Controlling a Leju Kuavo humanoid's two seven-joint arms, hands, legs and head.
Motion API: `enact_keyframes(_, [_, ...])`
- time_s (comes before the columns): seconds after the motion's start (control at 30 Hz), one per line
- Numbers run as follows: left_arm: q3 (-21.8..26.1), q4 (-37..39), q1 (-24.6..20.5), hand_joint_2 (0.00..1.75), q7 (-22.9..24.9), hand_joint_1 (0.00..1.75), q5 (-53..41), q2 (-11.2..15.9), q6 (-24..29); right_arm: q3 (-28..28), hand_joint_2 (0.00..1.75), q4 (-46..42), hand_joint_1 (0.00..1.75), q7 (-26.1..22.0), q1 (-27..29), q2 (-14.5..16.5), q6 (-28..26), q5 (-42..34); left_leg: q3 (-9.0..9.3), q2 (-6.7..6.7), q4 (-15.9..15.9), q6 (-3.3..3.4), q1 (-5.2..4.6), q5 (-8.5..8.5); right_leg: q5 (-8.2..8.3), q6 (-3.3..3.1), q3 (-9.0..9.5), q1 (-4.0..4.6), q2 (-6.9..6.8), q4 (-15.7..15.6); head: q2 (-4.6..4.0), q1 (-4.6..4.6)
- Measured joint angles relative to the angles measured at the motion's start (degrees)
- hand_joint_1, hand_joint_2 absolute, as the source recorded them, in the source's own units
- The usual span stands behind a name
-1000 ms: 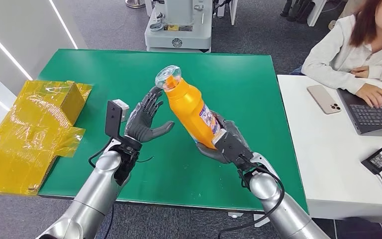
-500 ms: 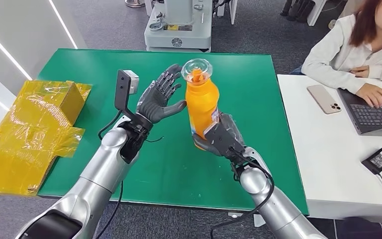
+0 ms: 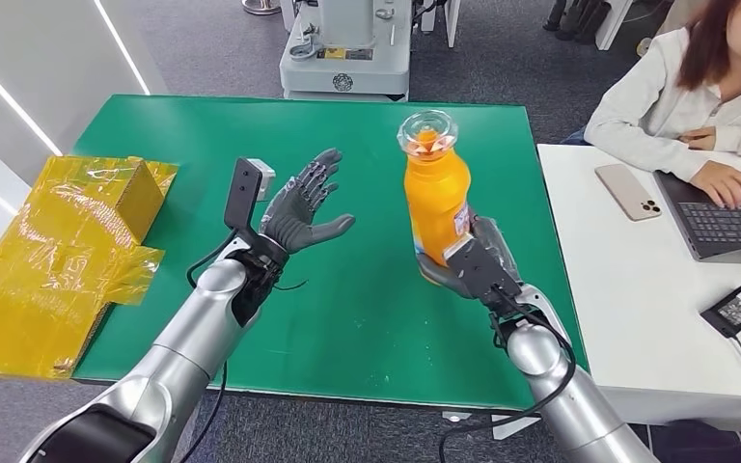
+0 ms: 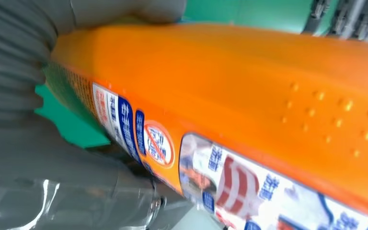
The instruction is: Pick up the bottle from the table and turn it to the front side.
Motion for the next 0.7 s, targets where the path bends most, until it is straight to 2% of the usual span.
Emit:
enact_keyframes(0.4, [0.28, 3.52, -0.03, 1.75, -1.96, 0.00, 1.03, 1.87, -2.62, -1.55, 1.75, -1.22, 1.75, -0.55, 0.63, -0.89, 0.76, -0.70, -0.01, -0.01, -0.02, 0.00, 0.00, 0.00, 0.00, 0.00, 0.01, 0.00, -0.01, 0.02, 0.00, 0.00])
enact_keyframes(0.7, [-0.11, -2.44, 0.02, 1.75, 0.13, 0.00, 0.63, -0.08, -2.94, -0.14, 1.75, 4.08, 1.75, -0.58, -2.51, 0.91, 1.83, -1.66, -0.03, -0.05, 0.00, 0.00, 0.00, 0.01, 0.00, 0.01, 0.01, 0.00, -0.05, 0.02, 0.00, 0.01])
